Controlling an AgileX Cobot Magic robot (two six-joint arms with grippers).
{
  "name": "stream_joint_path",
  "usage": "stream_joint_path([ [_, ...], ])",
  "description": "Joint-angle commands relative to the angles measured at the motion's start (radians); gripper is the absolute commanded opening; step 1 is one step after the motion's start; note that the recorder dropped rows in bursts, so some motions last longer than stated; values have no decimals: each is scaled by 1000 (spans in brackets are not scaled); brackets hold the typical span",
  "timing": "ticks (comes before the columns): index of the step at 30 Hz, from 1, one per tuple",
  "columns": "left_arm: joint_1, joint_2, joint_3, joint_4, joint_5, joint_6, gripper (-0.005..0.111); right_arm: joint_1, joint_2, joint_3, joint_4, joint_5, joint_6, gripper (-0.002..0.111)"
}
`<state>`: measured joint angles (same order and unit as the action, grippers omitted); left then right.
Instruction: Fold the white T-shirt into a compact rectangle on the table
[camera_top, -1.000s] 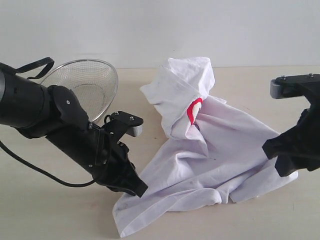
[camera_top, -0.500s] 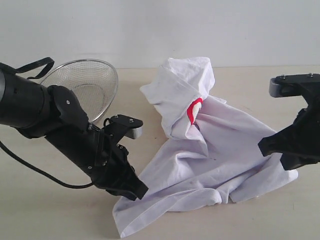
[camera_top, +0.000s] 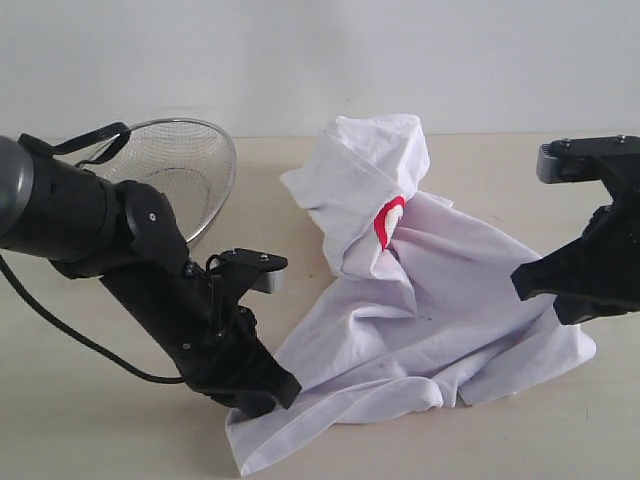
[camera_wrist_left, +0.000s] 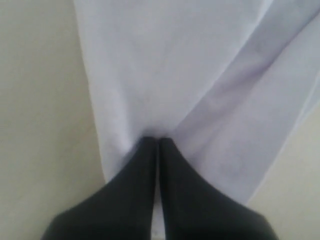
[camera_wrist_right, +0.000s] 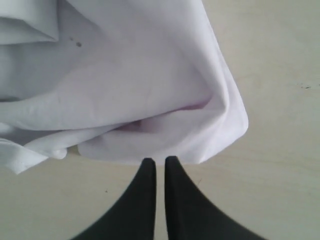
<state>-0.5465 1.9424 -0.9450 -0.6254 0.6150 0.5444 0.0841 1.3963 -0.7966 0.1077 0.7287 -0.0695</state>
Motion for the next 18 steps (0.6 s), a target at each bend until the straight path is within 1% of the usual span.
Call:
stream_joint_path([
  [1, 2, 44, 13, 144, -63, -86, 5, -5, -6, 6, 0, -2, -8, 0],
  [5, 38, 42, 13, 156, -90, -86, 5, -5, 8, 6, 57, 20, -58, 0],
  [12, 177, 42, -10, 159, -88, -88, 5, -5, 81, 6, 88, 44, -97, 0],
  [15, 221, 42, -30, 193, -83, -90, 5, -5, 84, 8, 86, 44, -97, 0],
  [18, 252, 42, -54, 197, -50, -96, 5, -5, 92, 8, 110, 59, -119, 0],
])
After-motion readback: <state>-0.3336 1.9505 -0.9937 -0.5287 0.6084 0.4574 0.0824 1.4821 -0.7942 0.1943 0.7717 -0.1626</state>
